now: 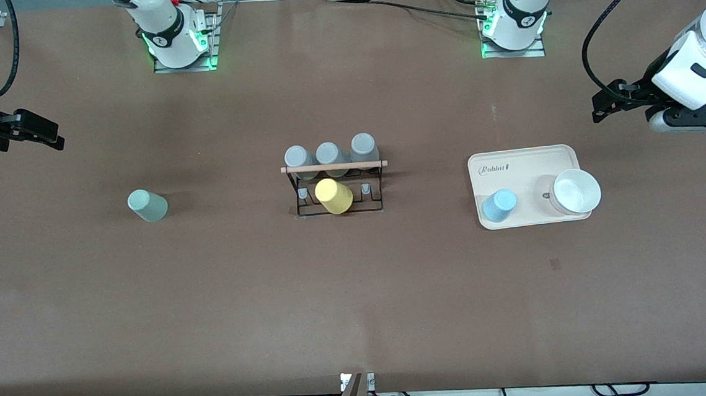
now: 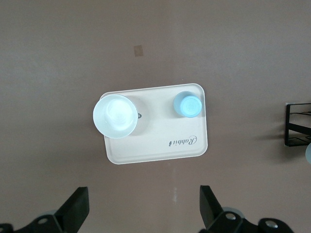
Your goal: Hang scattered cups on rack with three cups
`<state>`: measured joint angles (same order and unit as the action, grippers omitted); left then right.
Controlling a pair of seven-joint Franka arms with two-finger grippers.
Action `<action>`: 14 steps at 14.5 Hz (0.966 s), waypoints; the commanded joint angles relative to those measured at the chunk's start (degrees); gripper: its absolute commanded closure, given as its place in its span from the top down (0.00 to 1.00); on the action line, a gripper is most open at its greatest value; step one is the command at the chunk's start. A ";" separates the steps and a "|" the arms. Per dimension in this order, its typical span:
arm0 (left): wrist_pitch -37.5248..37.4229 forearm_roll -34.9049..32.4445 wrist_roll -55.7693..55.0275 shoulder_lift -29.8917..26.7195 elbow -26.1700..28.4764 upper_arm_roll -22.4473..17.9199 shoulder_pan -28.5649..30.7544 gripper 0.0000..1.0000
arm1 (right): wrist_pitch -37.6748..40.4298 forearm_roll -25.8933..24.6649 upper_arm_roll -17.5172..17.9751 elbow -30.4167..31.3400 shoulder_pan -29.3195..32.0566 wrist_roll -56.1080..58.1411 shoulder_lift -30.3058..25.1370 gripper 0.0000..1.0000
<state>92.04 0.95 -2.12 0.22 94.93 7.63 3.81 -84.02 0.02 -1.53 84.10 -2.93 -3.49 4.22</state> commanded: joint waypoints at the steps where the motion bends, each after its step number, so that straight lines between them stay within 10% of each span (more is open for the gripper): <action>1: 0.25 -0.87 0.09 -0.66 0.79 0.46 0.24 1.00 | -1.32 -0.28 0.56 0.72 -0.14 0.16 -0.79 1.00; 10: 0.42 -0.51 -0.34 1.53 -0.53 0.81 0.06 1.00 | -1.50 -0.46 0.47 0.98 -0.15 -0.29 -1.23 1.00; 14: 3.49 -0.69 0.09 12.66 -5.53 1.16 -1.34 1.00 | -1.50 -0.46 0.47 1.16 -0.15 -0.29 -1.32 1.00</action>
<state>94.49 0.96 -2.10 4.87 94.23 8.47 3.27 -85.18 0.01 -1.27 84.10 -3.06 -3.47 4.11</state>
